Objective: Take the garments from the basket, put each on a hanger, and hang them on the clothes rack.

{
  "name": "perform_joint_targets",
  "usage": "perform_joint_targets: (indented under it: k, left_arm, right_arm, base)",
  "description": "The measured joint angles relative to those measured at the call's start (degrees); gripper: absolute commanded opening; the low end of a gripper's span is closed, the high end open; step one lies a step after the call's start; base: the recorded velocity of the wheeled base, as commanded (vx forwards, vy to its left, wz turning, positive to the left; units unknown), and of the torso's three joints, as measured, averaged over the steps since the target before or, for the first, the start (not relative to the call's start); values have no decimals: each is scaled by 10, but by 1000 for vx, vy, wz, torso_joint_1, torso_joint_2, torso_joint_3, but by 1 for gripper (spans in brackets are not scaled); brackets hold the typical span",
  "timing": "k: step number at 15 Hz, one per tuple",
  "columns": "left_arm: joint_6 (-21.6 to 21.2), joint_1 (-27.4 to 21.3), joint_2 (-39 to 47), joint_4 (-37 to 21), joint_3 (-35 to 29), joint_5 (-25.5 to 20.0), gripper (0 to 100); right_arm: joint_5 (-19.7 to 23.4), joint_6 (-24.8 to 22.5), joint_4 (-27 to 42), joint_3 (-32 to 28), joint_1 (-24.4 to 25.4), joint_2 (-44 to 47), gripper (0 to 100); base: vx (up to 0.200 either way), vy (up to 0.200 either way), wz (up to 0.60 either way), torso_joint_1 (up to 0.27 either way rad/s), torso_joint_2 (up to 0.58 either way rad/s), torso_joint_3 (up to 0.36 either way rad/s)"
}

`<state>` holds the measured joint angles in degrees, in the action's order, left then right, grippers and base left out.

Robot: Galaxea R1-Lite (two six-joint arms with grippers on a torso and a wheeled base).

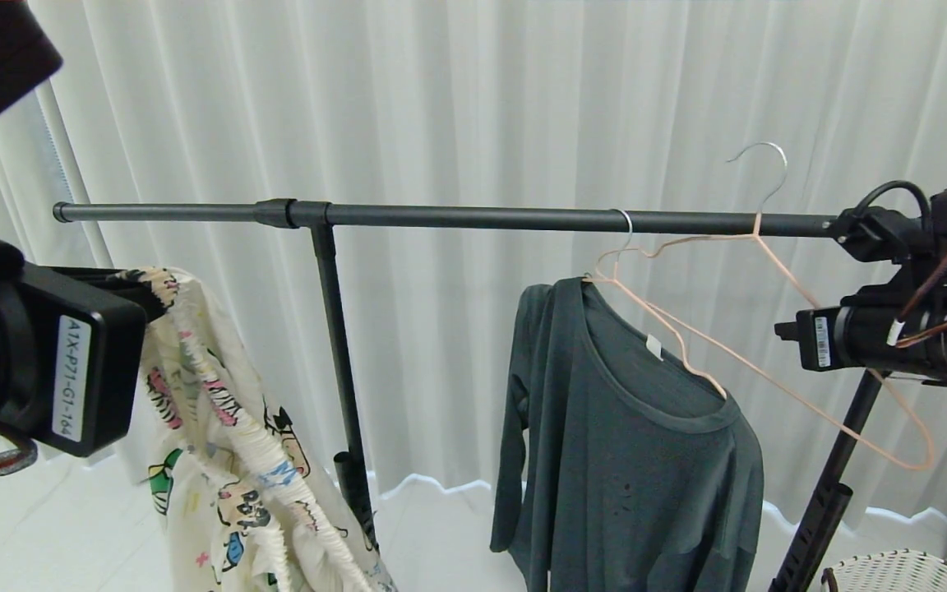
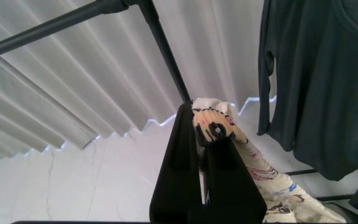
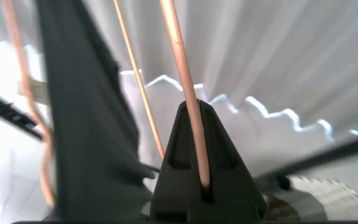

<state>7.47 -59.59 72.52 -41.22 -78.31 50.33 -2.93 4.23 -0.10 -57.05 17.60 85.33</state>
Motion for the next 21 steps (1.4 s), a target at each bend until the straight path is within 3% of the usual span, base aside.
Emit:
perform_joint_targets:
  k: [5,14,21]
  left_arm:
    - [0,0,1,0,2,0,0]
    - [0,0,2,0,3,0,0]
    - [0,0,5,0,14,0,0]
  right_arm:
    - [-7,-4,39,66,-23,-109,0]
    - [-7,-45,87,158,-33,-248,0]
    - [-5,-53,83,172,-27,-280,0]
  base:
    - [0,0,0,0,0,0]
    - [-200,0,0,-1,4,4]
    - [-200,0,0,0,2,2]
